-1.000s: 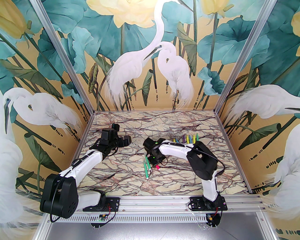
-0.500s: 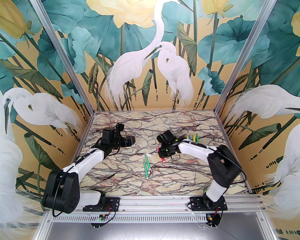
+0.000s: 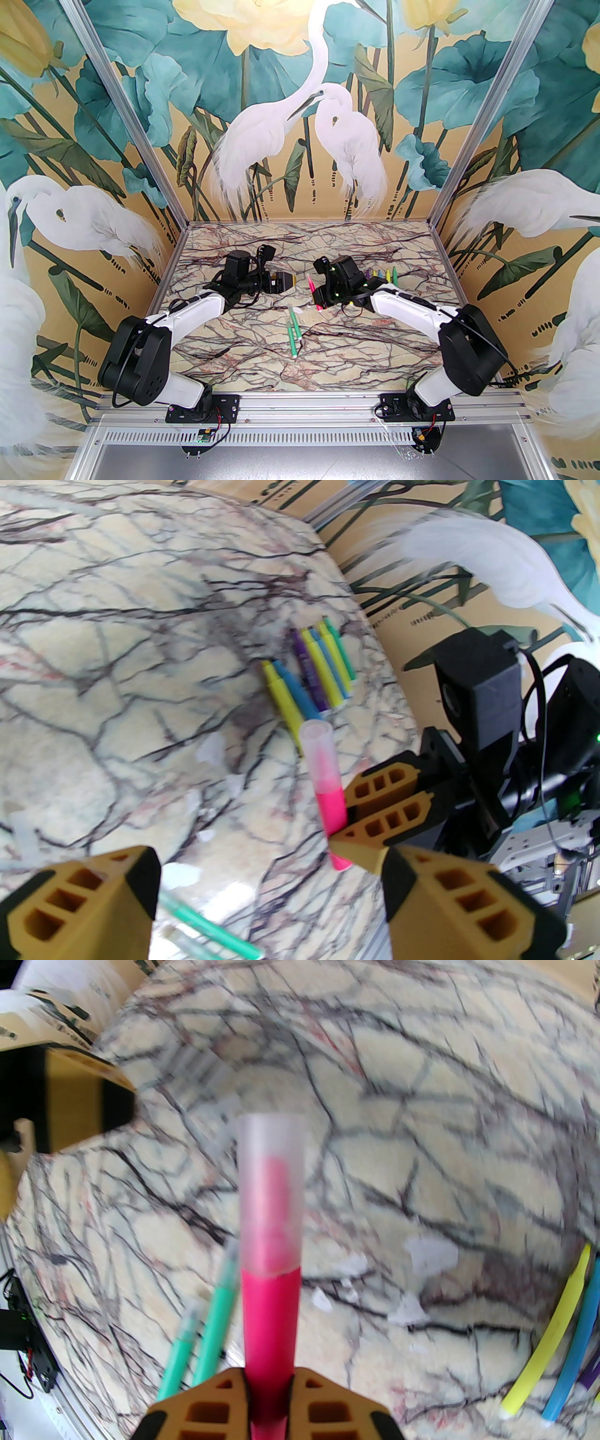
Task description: Open the pen caps
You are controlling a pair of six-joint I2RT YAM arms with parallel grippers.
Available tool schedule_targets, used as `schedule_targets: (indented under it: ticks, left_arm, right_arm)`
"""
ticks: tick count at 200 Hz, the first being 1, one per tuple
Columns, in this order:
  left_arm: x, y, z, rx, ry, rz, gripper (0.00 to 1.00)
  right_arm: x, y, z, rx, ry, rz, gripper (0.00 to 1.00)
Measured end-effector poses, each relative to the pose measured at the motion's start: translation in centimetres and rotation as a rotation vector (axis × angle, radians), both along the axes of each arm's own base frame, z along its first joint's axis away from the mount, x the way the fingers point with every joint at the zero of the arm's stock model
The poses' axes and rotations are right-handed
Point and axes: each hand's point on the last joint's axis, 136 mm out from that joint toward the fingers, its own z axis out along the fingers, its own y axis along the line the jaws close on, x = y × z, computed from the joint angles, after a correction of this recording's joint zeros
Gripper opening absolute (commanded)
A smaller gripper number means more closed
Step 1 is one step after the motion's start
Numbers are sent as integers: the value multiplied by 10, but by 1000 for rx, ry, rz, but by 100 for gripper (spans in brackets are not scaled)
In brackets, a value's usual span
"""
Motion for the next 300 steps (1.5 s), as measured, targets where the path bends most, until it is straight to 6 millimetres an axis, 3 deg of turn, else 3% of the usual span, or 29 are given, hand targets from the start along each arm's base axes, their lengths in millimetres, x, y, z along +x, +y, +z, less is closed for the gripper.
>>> schedule_targets:
  ticks: [35, 85, 140, 205, 215, 232, 240, 279, 300]
  left_arm:
    - [-5, -19, 2, -36, 12, -53, 76]
    - [-4, -46, 15, -86, 11, -119, 62]
    - [0, -52, 12, -108, 45, -132, 39]
    - [0, -53, 13, -110, 47, -135, 19]
    - [1, -53, 13, -110, 46, -135, 17]
    - [3, -54, 13, -110, 47, -135, 13]
    - [3, -55, 14, -114, 48, -138, 11]
    - [3, -58, 20, -132, 52, -155, 7]
    - [3, -59, 22, -138, 54, -162, 4]
  right_arm:
    - [-1, 6, 6, 20, -26, 34, 0]
    - [-13, 17, 7, 24, -37, 100, 0]
    - [-15, 24, 12, 37, -61, 121, 0]
    - [-13, 26, 17, 50, -80, 120, 0]
    - [-13, 26, 18, 50, -82, 118, 8]
    - [-12, 26, 18, 51, -84, 117, 31]
    - [-12, 25, 18, 49, -84, 113, 35]
    - [-7, 26, 17, 44, -100, 100, 38]
    - [-4, 28, 10, 43, -93, 99, 28]
